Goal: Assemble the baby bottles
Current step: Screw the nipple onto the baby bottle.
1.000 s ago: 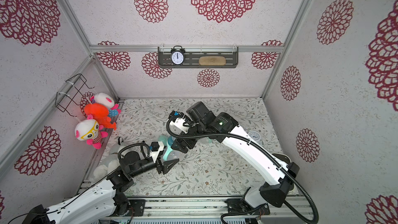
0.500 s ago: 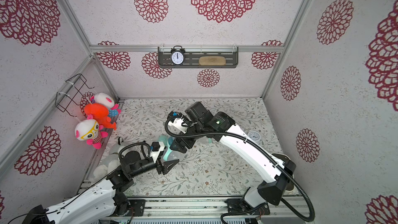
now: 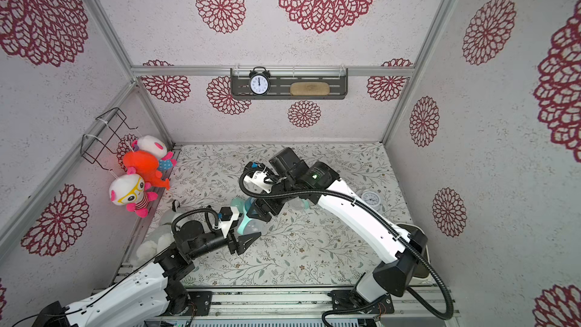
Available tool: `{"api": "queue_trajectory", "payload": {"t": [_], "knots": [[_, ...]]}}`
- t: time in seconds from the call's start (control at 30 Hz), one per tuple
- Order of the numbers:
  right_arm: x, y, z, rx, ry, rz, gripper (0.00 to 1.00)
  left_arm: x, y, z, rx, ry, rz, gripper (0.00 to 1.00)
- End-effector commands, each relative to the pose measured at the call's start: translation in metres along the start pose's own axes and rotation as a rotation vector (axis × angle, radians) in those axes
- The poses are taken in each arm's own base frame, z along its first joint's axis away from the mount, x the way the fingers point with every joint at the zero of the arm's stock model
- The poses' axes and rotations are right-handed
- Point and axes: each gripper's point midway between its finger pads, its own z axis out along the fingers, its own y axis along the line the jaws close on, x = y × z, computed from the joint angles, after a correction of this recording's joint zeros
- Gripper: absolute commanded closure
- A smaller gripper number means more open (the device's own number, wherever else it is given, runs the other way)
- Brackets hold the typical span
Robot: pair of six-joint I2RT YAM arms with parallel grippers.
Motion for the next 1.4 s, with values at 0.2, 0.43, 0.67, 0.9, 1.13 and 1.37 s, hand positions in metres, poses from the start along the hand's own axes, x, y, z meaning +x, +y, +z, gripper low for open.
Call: {"api": "queue_trajectory", "payload": {"t": [0.2,0.43,0.67,0.9,1.13,1.37], "knots": [[-0.006,0.004,-0.002,-0.033,-0.023,-0.008,0.18,-0.023,0.001,-0.002,-0.009,-0.057,0.027,1.0],[-0.007,0.006,-0.004,-0.04,-0.031,-0.007,0.19,-0.023,0.001,-0.002,-0.011,-0.054,0.028,1.0],[-0.007,0.006,-0.005,-0.045,-0.03,-0.003,0.23,-0.023,0.002,-0.001,-0.013,-0.051,0.03,1.0],[-0.005,0.005,-0.002,-0.055,-0.016,0.007,0.3,-0.024,0.003,-0.001,-0.019,-0.049,0.031,1.0],[-0.003,0.004,-0.001,-0.053,-0.006,0.08,0.52,-0.022,0.021,0.002,-0.123,-0.02,0.043,1.0],[-0.001,0.007,0.0,-0.077,-0.043,0.277,0.81,-0.027,0.029,0.004,-0.227,-0.055,0.12,1.0]]}}
